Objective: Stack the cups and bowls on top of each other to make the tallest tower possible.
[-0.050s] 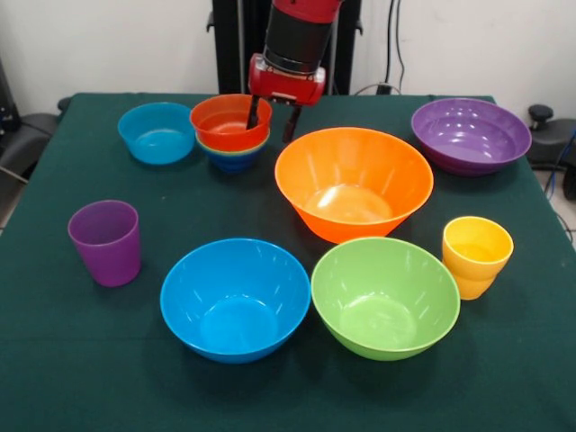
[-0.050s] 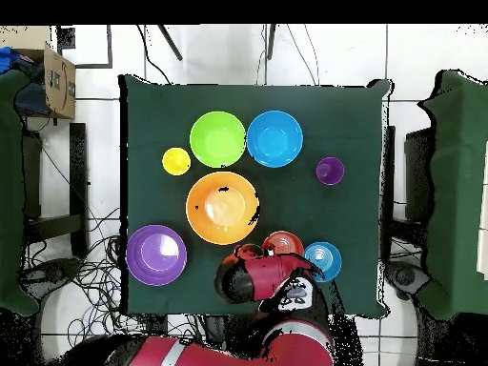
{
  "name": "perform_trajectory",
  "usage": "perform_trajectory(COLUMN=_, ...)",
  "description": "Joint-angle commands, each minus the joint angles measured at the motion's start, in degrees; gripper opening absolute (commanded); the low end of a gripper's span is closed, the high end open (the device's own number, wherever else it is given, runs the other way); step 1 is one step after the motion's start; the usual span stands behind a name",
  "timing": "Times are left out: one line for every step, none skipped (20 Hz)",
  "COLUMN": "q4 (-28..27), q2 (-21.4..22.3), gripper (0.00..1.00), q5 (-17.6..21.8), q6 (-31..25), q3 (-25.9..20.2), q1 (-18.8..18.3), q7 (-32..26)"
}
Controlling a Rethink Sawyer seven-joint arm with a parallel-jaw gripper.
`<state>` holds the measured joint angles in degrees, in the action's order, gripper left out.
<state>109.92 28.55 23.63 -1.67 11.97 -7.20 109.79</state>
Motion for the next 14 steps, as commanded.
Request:
perform_trajectory(q4=-0.43, q2=-1.9, gripper=1.0, q5=-1.17, q6=3.82, q3=-8.28, q1=-1.59, q7=7.64)
perform_trajectory(q4=-0.38, q2=-1.82, gripper=1.0, q5=-1.25, q6=3.66, q3=-8.35, q1=-1.61, q7=7.64)
perform_trajectory(q4=-0.26, q2=-1.71, gripper=1.0, q5=-1.22, q6=3.71, q3=-8.35, q1=-1.59, q7=7.65)
perform_trajectory(q4=-0.19, q2=-1.65, gripper=1.0, q5=-1.28, q6=3.7, q3=-8.46, q1=-1.67, q7=7.69)
perform_trajectory(q4=-0.17, q2=-1.58, gripper=1.0, q5=-1.31, q6=3.76, q3=-8.37, q1=-1.59, q7=7.74)
perform_trajectory(q4=-0.14, q2=-1.52, gripper=1.0, q5=-1.33, q6=3.81, q3=-8.27, q1=-1.51, q7=7.8)
perform_trajectory(q4=-0.2, q2=-1.55, gripper=1.0, q5=-1.31, q6=4.02, q3=-8.18, q1=-1.65, q7=7.84)
perform_trajectory(q4=-0.19, q2=-1.22, gripper=1.0, q5=-1.39, q6=3.65, q3=-8.19, q1=-1.66, q7=7.77)
perform_trajectory(q4=-0.14, q2=-0.62, gripper=1.0, q5=-1.64, q6=3.11, q3=-7.86, q1=-1.37, q7=7.82)
perform_trajectory(q4=-0.06, q2=-0.05, gripper=1.0, q5=-1.67, q6=2.73, q3=-7.85, q1=-1.33, q7=7.72)
perform_trajectory(q4=0.24, q2=1.47, gripper=1.0, q5=-1.72, q6=1.18, q3=-8.43, q1=-1.75, q7=7.18)
perform_trajectory(q4=0.36, q2=2.36, gripper=1.0, q5=-1.75, q6=0.1, q3=-8.7, q1=-1.94, q7=6.75)
perform_trajectory(q4=0.69, q2=3.99, gripper=1.0, q5=-1.96, q6=-1.97, q3=-9.16, q1=-2.22, q7=6.08)
perform_trajectory(q4=0.76, q2=4.83, gripper=1.0, q5=-2.0, q6=-2.93, q3=-9.17, q1=-2.18, q7=5.73)
